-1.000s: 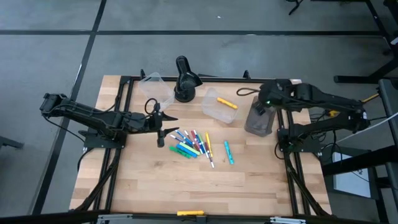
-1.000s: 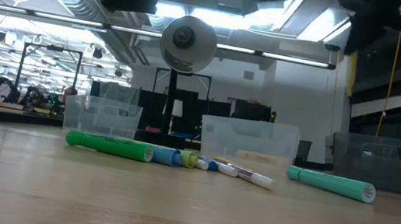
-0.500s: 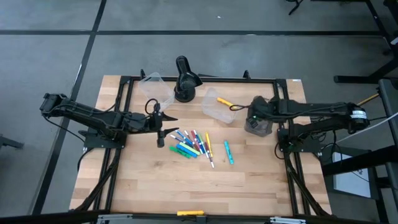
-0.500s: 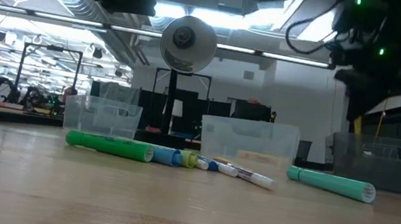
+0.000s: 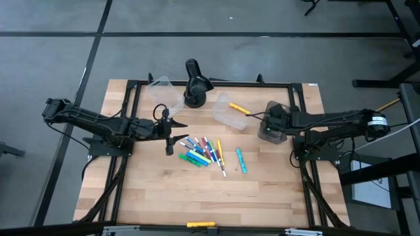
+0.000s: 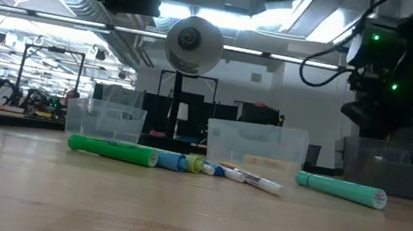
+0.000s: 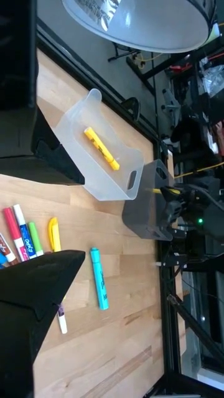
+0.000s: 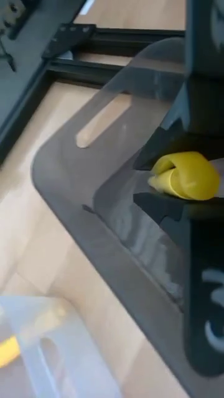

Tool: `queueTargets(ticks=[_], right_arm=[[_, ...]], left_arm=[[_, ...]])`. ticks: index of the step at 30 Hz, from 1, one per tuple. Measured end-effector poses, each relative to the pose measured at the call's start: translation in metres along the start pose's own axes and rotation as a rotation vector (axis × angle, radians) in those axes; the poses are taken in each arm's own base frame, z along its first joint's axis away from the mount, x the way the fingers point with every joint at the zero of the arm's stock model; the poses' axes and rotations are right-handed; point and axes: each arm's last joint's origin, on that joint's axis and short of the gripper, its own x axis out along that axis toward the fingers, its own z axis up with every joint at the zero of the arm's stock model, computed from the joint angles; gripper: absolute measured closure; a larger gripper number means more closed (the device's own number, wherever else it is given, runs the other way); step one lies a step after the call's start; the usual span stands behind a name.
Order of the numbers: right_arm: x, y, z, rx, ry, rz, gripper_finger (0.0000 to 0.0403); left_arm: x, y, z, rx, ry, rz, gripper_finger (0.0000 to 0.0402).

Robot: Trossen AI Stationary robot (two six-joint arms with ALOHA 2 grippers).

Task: Pick & Place Markers
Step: Put the right yellow pen in the gray bin, then put the yellow pen in the gray bin

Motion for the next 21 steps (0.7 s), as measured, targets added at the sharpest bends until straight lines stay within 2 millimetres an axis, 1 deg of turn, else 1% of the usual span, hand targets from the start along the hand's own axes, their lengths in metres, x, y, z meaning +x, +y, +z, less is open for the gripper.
queueTargets(ticks=[4,6,13,21], right_arm=[[0.0046,0.0014,-0.0027,0.024,-0.046,-0.009,0.0345],[0.0046,0.0022,-0.0023,0.033,-0.049,0.000,0.0336],[0.0050,0.0055,-0.0038,0.070,0.018,0.079,0.0299],[0.0045,0.0080,-0.0061,0.090,0.104,0.156,0.0286]], left_arm=[[0.0000,0.0000,0.0000,0.000,0.000,0.000,0.0227],[0.0000,0.0000,0.0000,0.000,0.000,0.000,0.0228],[0.0000,0.0001,0.0000,0.000,0.000,0.000,0.0226],[0.0000,0.0000,-0.0001,0.000,0.001,0.000,0.0226]])
